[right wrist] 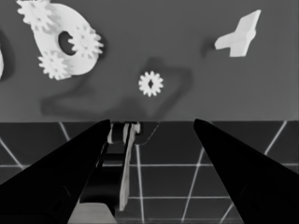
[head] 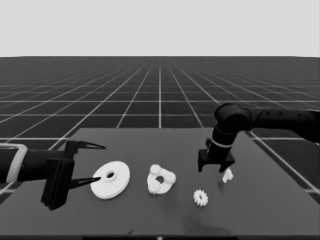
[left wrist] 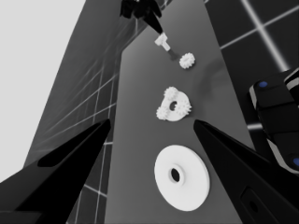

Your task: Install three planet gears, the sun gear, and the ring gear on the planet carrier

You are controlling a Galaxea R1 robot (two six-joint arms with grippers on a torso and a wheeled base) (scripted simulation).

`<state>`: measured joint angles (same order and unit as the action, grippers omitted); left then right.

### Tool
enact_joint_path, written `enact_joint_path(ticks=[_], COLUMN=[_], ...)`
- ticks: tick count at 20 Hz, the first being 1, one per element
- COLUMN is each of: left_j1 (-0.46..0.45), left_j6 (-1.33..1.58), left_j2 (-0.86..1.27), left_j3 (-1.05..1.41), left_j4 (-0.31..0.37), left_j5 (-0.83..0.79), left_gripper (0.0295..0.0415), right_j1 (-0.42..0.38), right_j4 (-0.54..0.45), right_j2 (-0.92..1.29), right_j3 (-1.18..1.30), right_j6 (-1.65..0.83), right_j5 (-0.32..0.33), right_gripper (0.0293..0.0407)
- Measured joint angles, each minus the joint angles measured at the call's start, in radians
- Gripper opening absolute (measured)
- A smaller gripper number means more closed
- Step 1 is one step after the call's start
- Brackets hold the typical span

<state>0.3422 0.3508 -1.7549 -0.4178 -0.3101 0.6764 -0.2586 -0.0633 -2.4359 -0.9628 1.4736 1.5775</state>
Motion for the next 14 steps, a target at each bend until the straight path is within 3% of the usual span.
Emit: enact_joint_path(ticks=[1,2,3,4,6,11,13,14], left_j1=[0.000,0.000,0.000,0.000,0.000,0.000,0.000,0.000], left_j6=[0.000,0.000,0.000,0.000,0.000,0.000,0.000,0.000], left_j2=[0.000,0.000,0.000,0.000,0.000,0.000,0.000,0.000], left_j3=[0.000,0.000,0.000,0.000,0.000,0.000,0.000,0.000], left_j4=[0.000,0.000,0.000,0.000,0.000,0.000,0.000,0.000], left_j5=[0.000,0.000,0.000,0.000,0.000,0.000,0.000,0.000], left_gripper=[0.0385,0.0385,0.0385,0.0385,0.0385,0.0385,0.0385,0.0385], right_j1=[0.000,0.178,0.330,0.412,0.477,0.503,0.504,0.504], right_j4=[0.000,0.215,0.345,0.414,0.471,0.495,0.496,0.496], right_j2=[0.002,0.007,-0.001,-0.013,-0.029,-0.039,-0.040,-0.040], right_j3=[0.001,0.019,-0.013,-0.059,-0.117,-0.149,-0.151,-0.151], right_j6=[-0.001,0.012,-0.011,-0.039,-0.073,-0.091,-0.092,-0.092], right_j5=[0.000,-0.022,-0.036,-0.052,-0.077,-0.093,-0.093,-0.094], right_gripper=[0.0385,0.0385,0.0385,0.0385,0.0385,0.0385,0.0314,0.0310])
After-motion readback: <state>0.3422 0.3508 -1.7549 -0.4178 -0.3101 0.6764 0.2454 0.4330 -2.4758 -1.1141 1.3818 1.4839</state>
